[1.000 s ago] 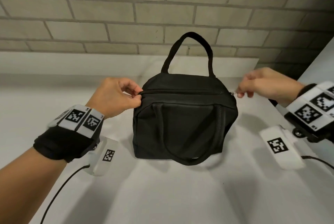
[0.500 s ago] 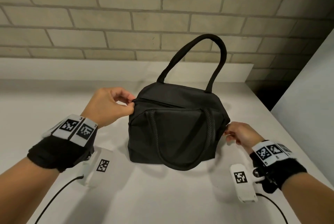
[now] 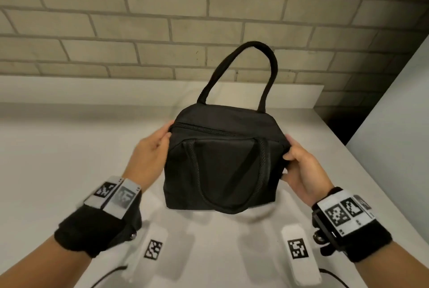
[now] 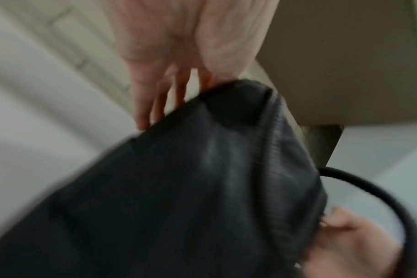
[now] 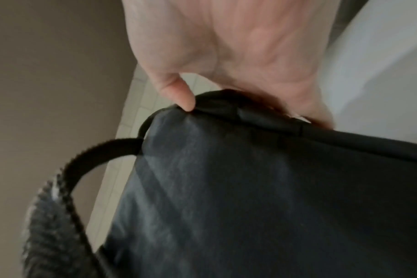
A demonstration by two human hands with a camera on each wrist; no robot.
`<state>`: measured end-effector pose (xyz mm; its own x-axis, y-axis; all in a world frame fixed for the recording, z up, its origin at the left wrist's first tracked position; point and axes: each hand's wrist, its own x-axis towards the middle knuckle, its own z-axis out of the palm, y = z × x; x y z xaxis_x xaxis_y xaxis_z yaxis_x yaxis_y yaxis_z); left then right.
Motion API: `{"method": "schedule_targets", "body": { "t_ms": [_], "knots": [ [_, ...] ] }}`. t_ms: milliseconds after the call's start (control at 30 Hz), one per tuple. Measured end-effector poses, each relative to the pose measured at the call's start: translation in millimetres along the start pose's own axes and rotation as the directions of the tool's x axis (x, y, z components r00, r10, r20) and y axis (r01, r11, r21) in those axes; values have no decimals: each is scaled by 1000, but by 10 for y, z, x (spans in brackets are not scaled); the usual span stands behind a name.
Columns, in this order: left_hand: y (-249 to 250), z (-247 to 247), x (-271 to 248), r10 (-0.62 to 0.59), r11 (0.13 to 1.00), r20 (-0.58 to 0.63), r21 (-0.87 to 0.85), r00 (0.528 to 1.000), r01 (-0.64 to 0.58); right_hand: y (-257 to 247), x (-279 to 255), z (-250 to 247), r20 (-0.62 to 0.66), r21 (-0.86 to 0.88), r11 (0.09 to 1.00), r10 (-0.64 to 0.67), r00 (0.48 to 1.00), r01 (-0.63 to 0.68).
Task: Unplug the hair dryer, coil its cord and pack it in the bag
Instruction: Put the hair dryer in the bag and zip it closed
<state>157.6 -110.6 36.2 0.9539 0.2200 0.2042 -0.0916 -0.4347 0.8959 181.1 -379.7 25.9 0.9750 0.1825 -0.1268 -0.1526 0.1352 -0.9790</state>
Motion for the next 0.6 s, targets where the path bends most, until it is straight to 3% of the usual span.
{"method": "schedule_targets", "body": {
  "t_ms": [100, 167, 233, 267, 300, 333, 400, 433, 467, 533, 600],
  "knots": [
    [1, 75, -69, -34, 999, 139, 10, 990, 33, -43, -46, 127, 110, -147, 983, -98, 989, 113],
    [9, 57, -54, -34, 999, 180, 20, 983, 31, -86, -52, 102, 206, -257, 956, -87, 975, 139],
    [18, 14, -41, -41, 999, 202, 18, 979, 38, -181, -61, 61, 219, -413, 899, -56, 974, 144],
    [18, -15, -36, -39, 999, 198, 9, 979, 38, -232, -84, 62, 192, -526, 834, -73, 979, 166],
    [14, -46, -33, -45, 999, 177, 0, 983, 45, -278, -113, 62, 184, -687, 689, -142, 972, 231],
    [7, -82, -30, -61, 998, 140, -13, 988, 64, -321, -145, 72, 242, -837, 442, -230, 942, 323],
    [-11, -169, -36, -117, 990, 53, -66, 992, 121, -329, -156, 60, 500, -862, -124, -363, 786, 491],
    [-24, -211, -52, -144, 984, 21, -105, 989, 146, -302, -148, 39, 617, -787, -275, -353, 703, 552],
    [-46, -249, -80, -164, 978, 2, -134, 987, 162, -277, -151, 26, 698, -716, -335, -324, 639, 613],
    [-88, -308, -155, -179, 974, -16, -142, 984, 175, -327, -200, 75, 787, -616, -338, -318, 529, 712],
    [-147, -340, -234, -201, 969, -19, -148, 979, 196, -478, -240, 195, 760, -592, -194, -456, 463, 782]
  ]
}}
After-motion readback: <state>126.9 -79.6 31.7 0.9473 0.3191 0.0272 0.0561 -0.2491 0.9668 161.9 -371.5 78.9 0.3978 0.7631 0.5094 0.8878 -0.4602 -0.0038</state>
